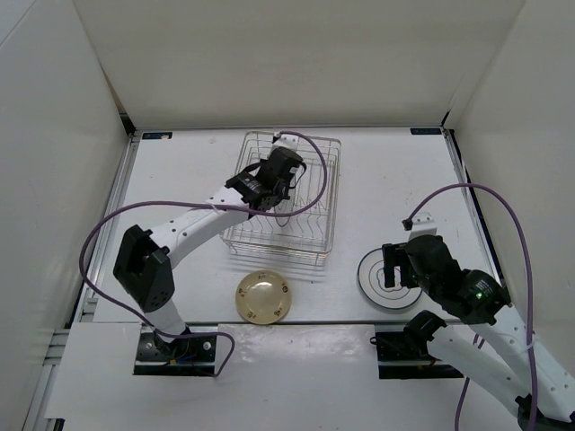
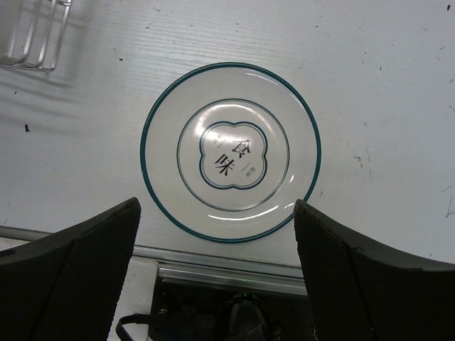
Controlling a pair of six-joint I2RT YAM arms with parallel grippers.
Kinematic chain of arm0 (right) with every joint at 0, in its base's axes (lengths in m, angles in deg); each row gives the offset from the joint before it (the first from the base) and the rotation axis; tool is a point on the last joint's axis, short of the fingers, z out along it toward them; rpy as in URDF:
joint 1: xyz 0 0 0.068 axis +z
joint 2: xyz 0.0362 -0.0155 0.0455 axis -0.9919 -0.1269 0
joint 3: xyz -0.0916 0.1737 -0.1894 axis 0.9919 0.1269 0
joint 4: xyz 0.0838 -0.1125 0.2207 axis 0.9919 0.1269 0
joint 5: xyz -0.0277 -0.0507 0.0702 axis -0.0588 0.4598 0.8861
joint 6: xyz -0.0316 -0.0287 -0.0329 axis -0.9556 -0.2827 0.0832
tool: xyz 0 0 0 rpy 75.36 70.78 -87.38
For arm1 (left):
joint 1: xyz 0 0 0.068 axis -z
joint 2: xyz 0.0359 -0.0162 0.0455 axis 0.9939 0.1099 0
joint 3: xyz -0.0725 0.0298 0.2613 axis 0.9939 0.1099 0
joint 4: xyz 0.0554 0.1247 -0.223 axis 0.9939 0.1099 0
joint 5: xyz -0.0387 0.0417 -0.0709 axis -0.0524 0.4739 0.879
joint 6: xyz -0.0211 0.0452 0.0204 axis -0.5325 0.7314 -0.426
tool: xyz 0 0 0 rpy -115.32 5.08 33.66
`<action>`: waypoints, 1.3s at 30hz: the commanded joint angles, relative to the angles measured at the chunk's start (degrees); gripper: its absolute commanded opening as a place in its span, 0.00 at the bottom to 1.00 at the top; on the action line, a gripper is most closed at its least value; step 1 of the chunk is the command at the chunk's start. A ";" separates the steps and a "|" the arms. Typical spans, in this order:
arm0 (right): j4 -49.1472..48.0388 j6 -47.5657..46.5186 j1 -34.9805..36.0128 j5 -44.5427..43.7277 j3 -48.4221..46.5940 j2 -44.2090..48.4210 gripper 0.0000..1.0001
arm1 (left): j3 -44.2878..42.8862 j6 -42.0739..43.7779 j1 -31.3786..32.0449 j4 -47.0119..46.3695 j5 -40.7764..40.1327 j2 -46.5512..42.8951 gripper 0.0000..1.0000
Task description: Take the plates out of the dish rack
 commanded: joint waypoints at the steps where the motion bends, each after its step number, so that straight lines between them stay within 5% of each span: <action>1: -1.42 0.46 0.07 -1.57 0.34 0.55 0.90 | -2.24 -5.13 1.83 -8.62 2.40 -7.86 0.02; 17: -0.36 2.66 -0.01 -5.35 0.26 9.33 0.90 | 12.61 -17.79 1.74 -21.54 19.78 -18.59 0.00; 22: -0.36 3.19 -0.10 -6.58 0.52 12.76 0.90 | 13.66 -24.02 1.65 -23.30 30.75 -12.01 0.00; 32: -0.19 3.45 -0.10 -6.85 0.61 13.82 0.90 | 15.35 -32.65 3.23 -42.64 49.32 -0.06 0.00; 39: -0.27 3.28 -0.19 -6.85 0.70 13.91 0.90 | 11.13 -31.61 6.66 -43.08 52.85 4.96 0.05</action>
